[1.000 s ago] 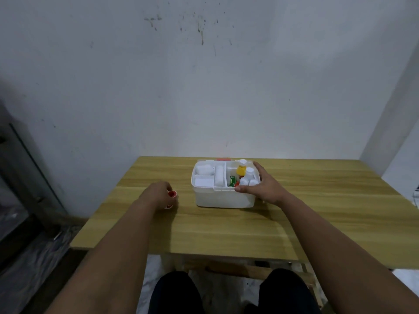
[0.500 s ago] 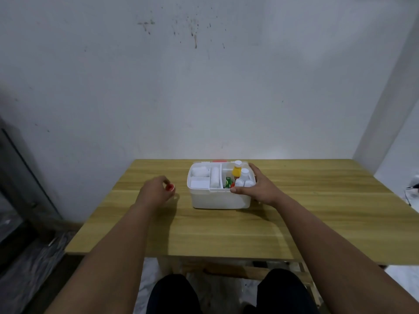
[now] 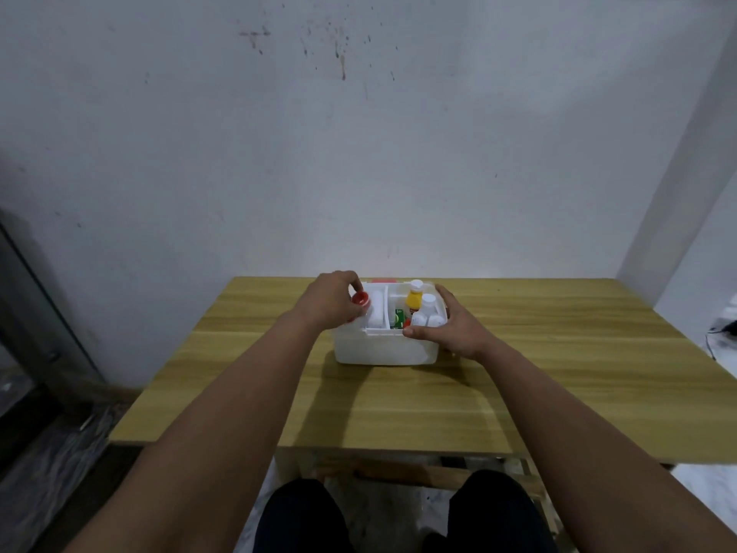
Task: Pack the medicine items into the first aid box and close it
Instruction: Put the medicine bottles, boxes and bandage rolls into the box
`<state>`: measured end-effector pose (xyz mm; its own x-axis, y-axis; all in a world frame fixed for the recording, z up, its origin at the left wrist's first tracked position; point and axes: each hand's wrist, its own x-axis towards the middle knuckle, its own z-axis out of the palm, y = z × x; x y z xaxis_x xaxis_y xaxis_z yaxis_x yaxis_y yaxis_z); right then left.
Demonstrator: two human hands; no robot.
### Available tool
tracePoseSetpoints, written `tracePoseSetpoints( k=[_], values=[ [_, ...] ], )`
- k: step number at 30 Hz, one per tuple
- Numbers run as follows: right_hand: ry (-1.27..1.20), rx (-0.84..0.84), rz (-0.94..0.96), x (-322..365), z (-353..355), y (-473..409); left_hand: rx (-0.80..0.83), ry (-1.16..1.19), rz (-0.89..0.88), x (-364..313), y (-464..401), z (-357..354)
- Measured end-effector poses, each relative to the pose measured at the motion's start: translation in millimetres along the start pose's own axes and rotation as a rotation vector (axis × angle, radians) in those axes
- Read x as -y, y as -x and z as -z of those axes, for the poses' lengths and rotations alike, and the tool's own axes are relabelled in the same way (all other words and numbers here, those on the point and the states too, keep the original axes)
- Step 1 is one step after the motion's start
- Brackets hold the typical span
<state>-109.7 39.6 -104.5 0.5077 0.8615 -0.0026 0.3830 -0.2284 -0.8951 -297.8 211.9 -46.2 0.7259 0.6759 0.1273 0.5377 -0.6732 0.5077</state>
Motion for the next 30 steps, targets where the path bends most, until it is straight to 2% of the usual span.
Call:
tracePoseSetpoints(
  k=[7, 10, 14, 16, 19, 23, 26, 28, 30],
  values=[
    [0.007, 0.000, 0.022, -4.0, 1.3, -2.7, 0.039, -0.444, -0.036, -5.5, -3.6, -5.6],
    [0.004, -0.004, 0.014, -5.1, 1.4, -3.2, 0.070, -0.538, -0.018, -5.3, -9.9, -8.7],
    [0.007, -0.002, -0.011, -4.2, 0.4, -2.9, 0.091, -0.545, 0.009, -10.2, -14.0, -10.9],
    [0.011, 0.003, -0.019, -3.0, 1.3, -1.8, 0.135, -0.472, 0.036, -10.6, -14.1, -4.5],
    [0.011, 0.003, -0.067, -0.9, 5.1, -3.4, 0.158, -0.209, 0.100, -3.2, -15.7, 10.2],
    [-0.073, -0.035, -0.190, 10.6, 12.6, -11.2, -0.113, 0.034, 0.122, 14.1, -21.0, 19.3],
    [-0.141, -0.083, -0.230, 15.9, 15.5, -27.1, -0.248, 0.155, 0.197, 31.1, -26.9, 11.3],
    [-0.167, -0.098, -0.252, 16.0, 16.8, -39.9, -0.262, 0.249, 0.262, 41.8, -33.8, 3.3],
    [-0.210, -0.096, -0.305, 15.2, 18.3, -51.7, -0.186, 0.438, 0.352, 51.6, -40.9, -5.4]
  ],
)
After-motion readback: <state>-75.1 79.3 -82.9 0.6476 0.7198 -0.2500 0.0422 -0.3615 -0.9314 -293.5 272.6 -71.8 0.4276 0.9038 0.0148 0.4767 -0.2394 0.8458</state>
